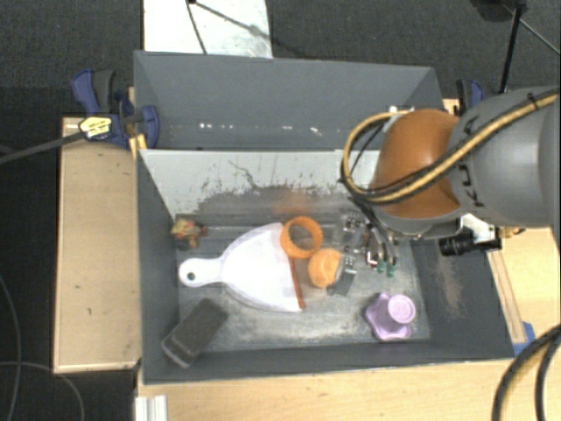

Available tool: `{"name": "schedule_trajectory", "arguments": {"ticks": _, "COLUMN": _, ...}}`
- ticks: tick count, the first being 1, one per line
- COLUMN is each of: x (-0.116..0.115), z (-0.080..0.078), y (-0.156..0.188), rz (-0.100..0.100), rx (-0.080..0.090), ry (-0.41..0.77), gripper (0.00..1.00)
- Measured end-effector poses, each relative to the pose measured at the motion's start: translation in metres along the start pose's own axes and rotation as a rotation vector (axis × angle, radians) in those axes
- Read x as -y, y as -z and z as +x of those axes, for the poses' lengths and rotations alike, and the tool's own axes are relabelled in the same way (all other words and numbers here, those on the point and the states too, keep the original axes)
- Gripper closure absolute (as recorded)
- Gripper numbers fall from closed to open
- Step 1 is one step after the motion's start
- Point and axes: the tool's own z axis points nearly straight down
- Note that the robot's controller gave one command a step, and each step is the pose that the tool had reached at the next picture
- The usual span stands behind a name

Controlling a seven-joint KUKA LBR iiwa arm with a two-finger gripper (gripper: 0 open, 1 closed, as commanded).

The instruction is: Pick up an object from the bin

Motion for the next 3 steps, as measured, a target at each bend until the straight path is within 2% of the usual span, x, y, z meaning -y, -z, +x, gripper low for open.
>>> {"name": "schedule_trajectory", "arguments": {"ticks": 1, "x": 0.009, "z": -0.002, "y": -0.035, "rz": 0.001, "rx": -0.001, "ry": 0.119, "gripper": 1.00}}
{"name": "schedule_trajectory", "arguments": {"ticks": 2, "x": 0.009, "z": -0.002, "y": -0.035, "rz": 0.001, "rx": -0.001, "ry": 0.119, "gripper": 1.00}}
{"name": "schedule_trajectory", "arguments": {"ticks": 3, "x": 0.032, "z": -0.007, "y": 0.167, "rz": 0.001, "rx": -0.004, "ry": 0.122, "gripper": 1.00}}
